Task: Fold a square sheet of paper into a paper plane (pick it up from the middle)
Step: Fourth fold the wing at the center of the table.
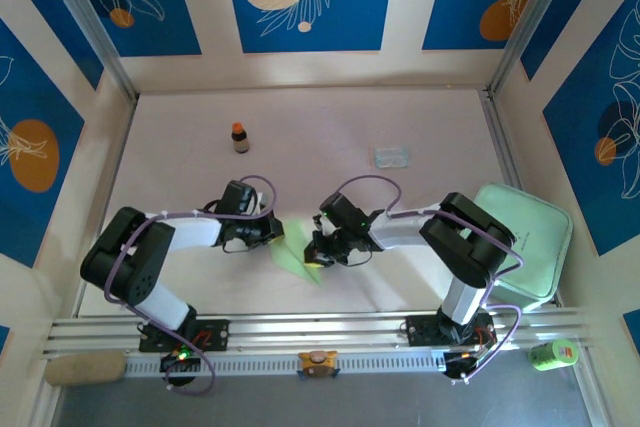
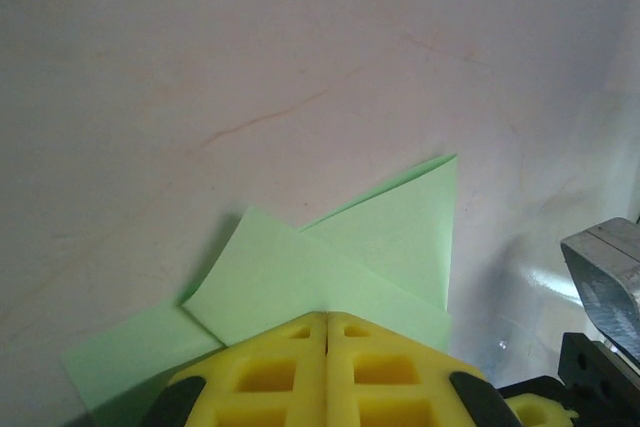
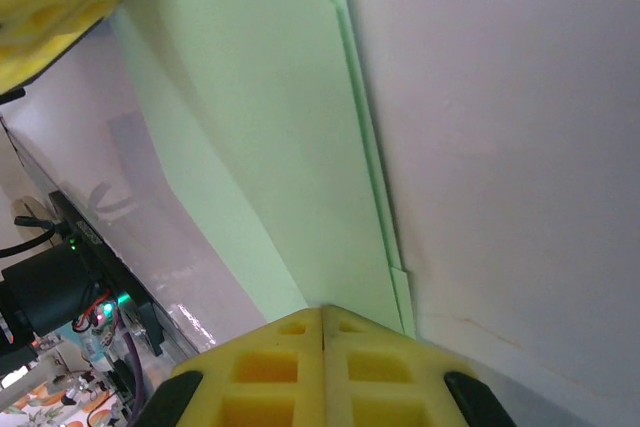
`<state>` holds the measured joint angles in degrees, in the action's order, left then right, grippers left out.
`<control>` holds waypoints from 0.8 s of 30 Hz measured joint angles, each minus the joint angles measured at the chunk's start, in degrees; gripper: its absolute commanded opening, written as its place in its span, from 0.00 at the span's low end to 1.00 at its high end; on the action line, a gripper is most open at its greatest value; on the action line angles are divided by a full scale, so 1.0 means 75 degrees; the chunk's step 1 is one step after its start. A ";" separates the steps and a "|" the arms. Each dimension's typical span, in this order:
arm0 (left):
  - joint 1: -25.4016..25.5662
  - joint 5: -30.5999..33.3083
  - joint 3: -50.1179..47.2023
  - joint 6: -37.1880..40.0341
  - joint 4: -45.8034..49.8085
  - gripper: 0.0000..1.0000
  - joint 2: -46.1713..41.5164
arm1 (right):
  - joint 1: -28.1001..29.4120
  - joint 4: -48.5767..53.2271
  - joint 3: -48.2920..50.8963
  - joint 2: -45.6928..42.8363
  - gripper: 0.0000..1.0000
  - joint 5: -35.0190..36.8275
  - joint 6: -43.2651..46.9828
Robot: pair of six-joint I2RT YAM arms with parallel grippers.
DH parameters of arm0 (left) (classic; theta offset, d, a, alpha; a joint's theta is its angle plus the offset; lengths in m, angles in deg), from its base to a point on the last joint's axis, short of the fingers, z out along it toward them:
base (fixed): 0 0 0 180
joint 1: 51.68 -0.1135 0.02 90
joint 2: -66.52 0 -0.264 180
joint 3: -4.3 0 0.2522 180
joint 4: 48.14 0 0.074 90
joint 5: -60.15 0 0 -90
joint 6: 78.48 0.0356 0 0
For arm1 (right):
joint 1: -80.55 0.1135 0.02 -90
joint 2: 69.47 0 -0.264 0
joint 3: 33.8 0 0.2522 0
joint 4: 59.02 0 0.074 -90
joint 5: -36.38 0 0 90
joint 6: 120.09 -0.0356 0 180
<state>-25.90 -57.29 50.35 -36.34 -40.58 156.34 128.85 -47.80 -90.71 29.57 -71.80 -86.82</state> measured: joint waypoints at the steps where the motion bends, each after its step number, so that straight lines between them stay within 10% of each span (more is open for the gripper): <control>1: 0.0000 0.0000 0.0000 0.0000 -0.0017 0.00 0.0006 | 0.0000 0.0134 -0.0128 0.0000 0.02 -0.0003 0.0020; 11: 0.0000 -0.0023 0.0000 -0.0003 -0.0114 0.00 0.0050 | 0.0061 0.0411 -0.1763 0.0994 0.02 0.0105 0.0108; 24: 0.0000 -0.0192 0.0003 0.0003 -0.0143 0.00 0.0125 | 0.0172 -0.0656 -0.0050 0.0323 0.03 0.0111 -0.0041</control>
<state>-25.90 -58.73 50.37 -36.32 -41.65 157.28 130.14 -52.72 -91.09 32.00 -70.96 -87.12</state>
